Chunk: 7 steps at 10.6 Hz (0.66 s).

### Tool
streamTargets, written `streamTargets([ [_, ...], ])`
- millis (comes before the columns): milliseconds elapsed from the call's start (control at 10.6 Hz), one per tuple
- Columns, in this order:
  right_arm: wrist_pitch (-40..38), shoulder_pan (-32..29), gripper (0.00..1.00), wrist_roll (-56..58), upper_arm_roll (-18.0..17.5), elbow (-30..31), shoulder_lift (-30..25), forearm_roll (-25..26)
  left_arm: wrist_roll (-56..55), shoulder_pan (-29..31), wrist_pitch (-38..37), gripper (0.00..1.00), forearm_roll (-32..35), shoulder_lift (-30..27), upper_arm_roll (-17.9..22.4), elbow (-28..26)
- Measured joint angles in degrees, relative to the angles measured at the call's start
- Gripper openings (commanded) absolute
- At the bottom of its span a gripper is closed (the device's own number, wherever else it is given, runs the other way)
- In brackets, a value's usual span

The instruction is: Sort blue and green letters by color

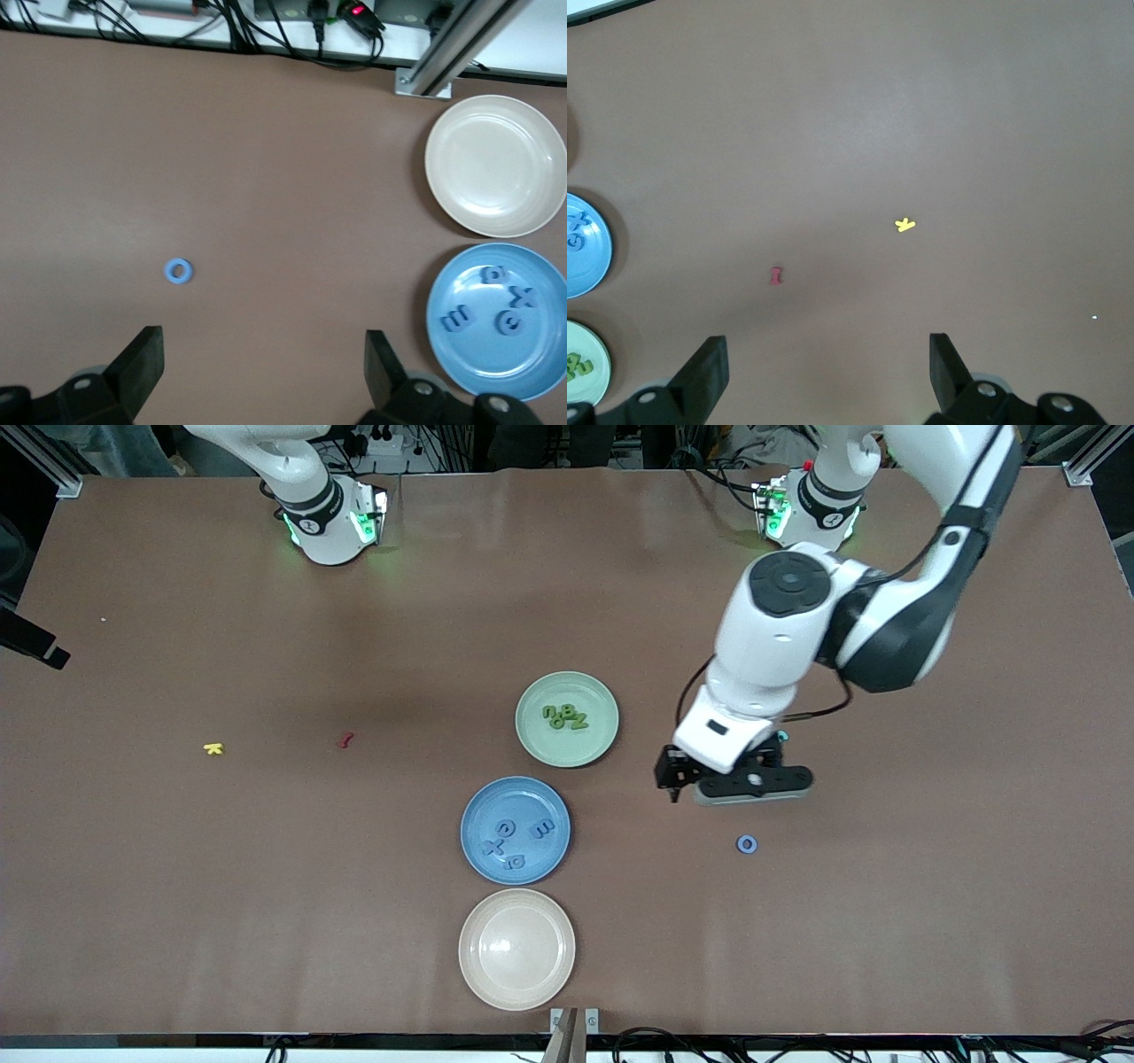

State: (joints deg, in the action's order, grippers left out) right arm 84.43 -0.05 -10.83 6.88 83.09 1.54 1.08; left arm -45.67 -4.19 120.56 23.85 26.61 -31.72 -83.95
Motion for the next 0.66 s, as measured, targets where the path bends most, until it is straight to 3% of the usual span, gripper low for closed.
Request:
streamTargets([
  [283, 0.0, 0.2, 1.00, 0.0, -0.2, 0.0, -0.1, 0.0, 13.2, 4.0, -3.9, 1.00, -6.5, -4.0, 2.4, 0.0],
  [660, 1.2, 0.3, 1.00, 0.5, -0.4, 0.1, 0.5, 0.0, 28.1, 3.9, -12.0, 1.00, -16.9, -11.1, 14.2, 0.0],
])
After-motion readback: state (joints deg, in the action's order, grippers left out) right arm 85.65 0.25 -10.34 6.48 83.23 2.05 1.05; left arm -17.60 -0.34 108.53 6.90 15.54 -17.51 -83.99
